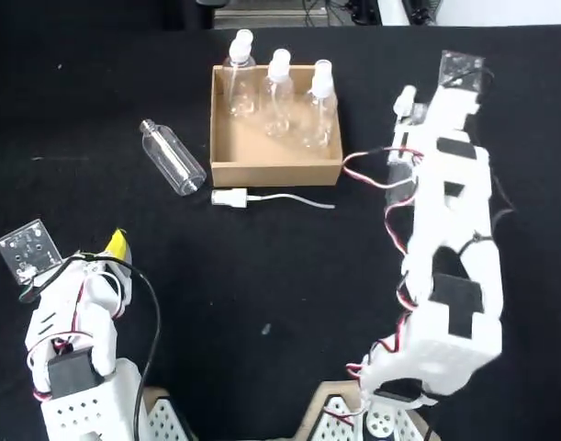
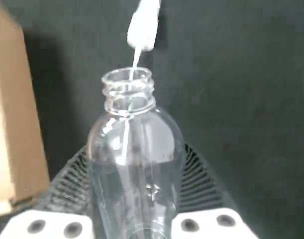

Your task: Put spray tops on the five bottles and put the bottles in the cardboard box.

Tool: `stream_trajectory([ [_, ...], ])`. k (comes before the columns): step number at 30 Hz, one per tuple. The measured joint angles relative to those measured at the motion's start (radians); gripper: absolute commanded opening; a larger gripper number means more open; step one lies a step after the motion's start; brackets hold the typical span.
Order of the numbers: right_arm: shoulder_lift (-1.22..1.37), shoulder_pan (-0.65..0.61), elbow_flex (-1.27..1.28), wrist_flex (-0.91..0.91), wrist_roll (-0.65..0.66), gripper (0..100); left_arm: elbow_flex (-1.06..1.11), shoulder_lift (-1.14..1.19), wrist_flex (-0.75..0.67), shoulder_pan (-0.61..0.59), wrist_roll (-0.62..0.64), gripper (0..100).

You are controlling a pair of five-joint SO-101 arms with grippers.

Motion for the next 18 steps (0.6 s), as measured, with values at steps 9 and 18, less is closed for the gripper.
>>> stream_trajectory([
  [9, 0.118, -0.146, -0.018, 0.017, 0.0, 1.0, 0.0, 0.0, 0.0, 0.06, -0.002, 22],
  [18, 0.133, -0.169, 0.006, 0.086, -0.052, 1.0, 0.0, 0.0, 0.006, 0.066, 0.0, 22],
])
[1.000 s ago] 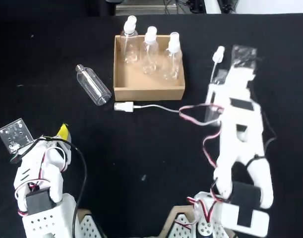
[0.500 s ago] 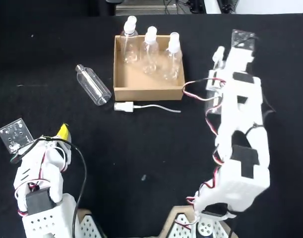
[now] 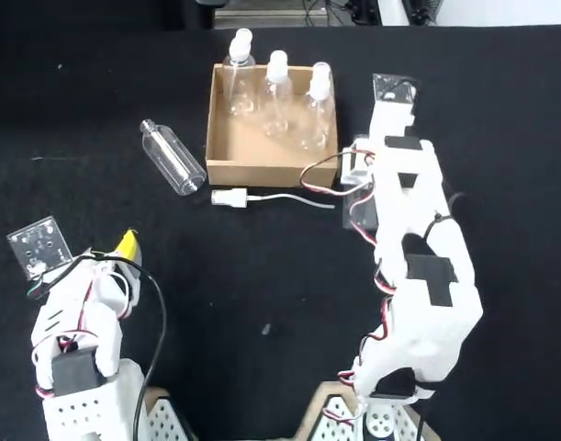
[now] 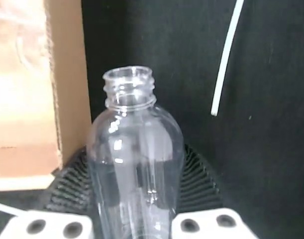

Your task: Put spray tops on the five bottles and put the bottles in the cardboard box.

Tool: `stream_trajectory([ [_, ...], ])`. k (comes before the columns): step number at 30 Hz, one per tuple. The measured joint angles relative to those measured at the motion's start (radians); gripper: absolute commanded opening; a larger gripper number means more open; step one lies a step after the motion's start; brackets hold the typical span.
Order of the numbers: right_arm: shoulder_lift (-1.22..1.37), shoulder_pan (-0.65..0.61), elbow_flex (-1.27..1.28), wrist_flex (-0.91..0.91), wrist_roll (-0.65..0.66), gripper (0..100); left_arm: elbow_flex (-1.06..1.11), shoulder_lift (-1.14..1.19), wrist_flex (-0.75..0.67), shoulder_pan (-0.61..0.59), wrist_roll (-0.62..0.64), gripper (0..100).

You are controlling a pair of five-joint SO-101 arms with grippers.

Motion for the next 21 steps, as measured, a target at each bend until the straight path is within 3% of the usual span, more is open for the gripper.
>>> stream_trajectory([
  [13, -0.149, 0.002, 0.198, 0.0, -0.015, 1.0, 0.0, 0.0, 0.0, 0.002, 0.0, 22],
  [21, -0.187, 0.003, 0.333, -0.15, -0.015, 1.0, 0.0, 0.0, 0.0, 0.002, 0.0, 22],
])
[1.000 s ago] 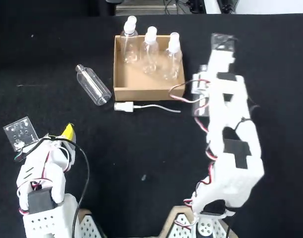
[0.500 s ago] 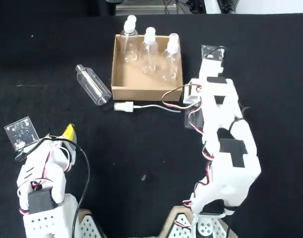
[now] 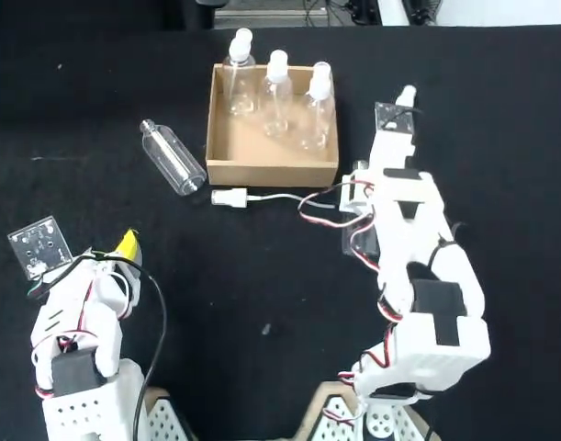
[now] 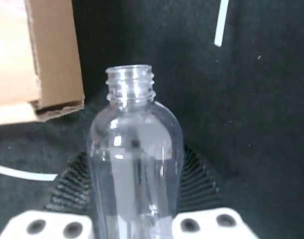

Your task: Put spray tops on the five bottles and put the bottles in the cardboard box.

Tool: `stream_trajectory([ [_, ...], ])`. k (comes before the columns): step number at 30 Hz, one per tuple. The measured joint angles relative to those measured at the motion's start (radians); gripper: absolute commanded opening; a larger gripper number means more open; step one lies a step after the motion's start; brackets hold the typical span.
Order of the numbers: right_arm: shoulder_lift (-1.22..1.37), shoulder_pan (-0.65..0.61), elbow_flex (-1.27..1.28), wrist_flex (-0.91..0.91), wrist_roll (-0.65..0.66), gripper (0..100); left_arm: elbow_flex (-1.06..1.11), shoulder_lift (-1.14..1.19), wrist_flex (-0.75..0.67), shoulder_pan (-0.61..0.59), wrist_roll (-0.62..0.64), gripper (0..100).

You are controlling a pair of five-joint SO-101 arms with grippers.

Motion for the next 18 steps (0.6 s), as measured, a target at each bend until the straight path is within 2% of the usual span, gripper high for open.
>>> stream_trajectory([
  [7, -0.005, -0.005, 0.028, -0.018, -0.044, 1.0, 0.0, 0.0, 0.0, 0.0, 0.0, 22],
  [18, -0.209, -0.135, 0.253, -0.02, -0.049, 1.0, 0.0, 0.0, 0.0, 0.0, 0.0, 22],
])
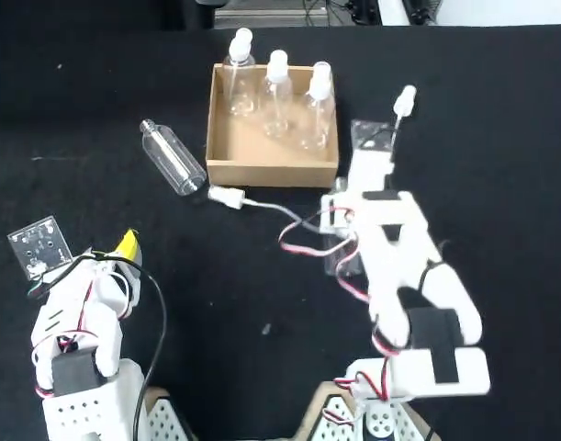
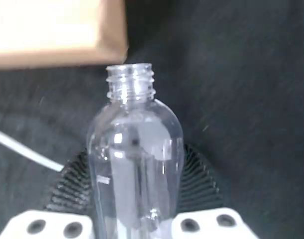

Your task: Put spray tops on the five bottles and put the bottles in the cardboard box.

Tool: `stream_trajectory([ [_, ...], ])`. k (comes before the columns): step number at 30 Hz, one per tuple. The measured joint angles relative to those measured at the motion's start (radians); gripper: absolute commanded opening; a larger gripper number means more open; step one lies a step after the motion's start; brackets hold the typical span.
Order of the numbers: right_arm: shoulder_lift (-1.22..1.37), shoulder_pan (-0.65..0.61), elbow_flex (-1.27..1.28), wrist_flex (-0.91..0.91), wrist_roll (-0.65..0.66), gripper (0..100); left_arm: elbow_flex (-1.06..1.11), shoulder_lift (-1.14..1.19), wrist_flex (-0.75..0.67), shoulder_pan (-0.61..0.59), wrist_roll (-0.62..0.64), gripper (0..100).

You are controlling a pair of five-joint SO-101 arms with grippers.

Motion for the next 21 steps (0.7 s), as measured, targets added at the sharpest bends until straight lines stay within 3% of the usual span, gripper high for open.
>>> stream_trajectory([
  [12, -0.272, -0.325, 0.256, 0.0, 0.126, 1.0, 0.0, 0.0, 0.0, 0.0, 0.0, 22],
  [21, -0.571, -0.443, 0.333, 0.034, 0.169, 1.1, 0.0, 0.0, 0.0, 0.0, 0.0, 22],
])
